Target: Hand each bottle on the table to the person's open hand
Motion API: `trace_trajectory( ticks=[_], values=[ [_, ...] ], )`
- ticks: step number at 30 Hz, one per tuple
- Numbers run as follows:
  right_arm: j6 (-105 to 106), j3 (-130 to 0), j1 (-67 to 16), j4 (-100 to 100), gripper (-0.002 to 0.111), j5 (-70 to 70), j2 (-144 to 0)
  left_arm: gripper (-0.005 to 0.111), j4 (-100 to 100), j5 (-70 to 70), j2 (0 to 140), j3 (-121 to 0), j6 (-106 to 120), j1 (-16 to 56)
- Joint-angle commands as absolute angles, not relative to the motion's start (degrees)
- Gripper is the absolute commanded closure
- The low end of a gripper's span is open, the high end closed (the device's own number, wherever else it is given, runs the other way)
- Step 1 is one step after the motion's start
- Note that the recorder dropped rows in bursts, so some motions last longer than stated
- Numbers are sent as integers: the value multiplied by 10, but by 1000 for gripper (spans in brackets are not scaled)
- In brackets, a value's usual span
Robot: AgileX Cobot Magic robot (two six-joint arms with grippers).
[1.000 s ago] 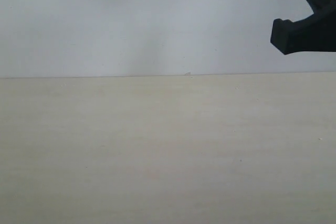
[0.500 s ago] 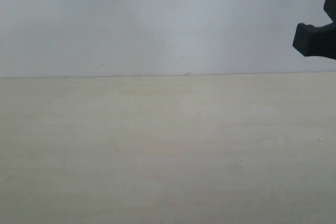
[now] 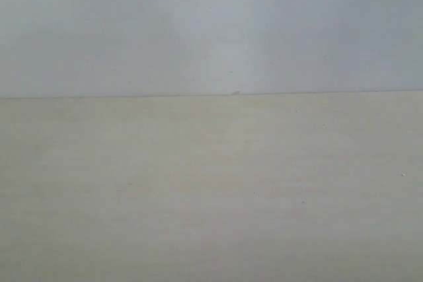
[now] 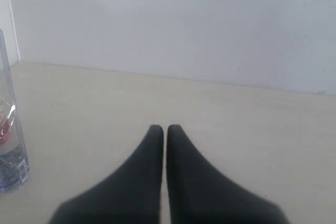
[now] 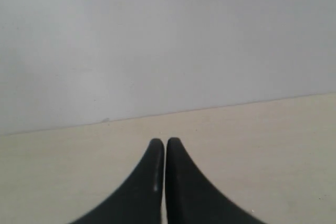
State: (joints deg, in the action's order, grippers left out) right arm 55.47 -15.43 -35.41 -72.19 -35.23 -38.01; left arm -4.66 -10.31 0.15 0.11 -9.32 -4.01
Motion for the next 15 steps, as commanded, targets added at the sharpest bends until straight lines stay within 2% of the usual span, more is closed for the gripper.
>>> trace_trajectory(
  ticks=[1, 15],
  values=[
    [556, -132, -308, -713, 107, -329, -335, 103, -49, -103, 0, 0, -92, -42],
    [601, -62, -12, -710, 107, -67, -100, 103, -49, -103, 0, 0, -92, -42]
  ],
)
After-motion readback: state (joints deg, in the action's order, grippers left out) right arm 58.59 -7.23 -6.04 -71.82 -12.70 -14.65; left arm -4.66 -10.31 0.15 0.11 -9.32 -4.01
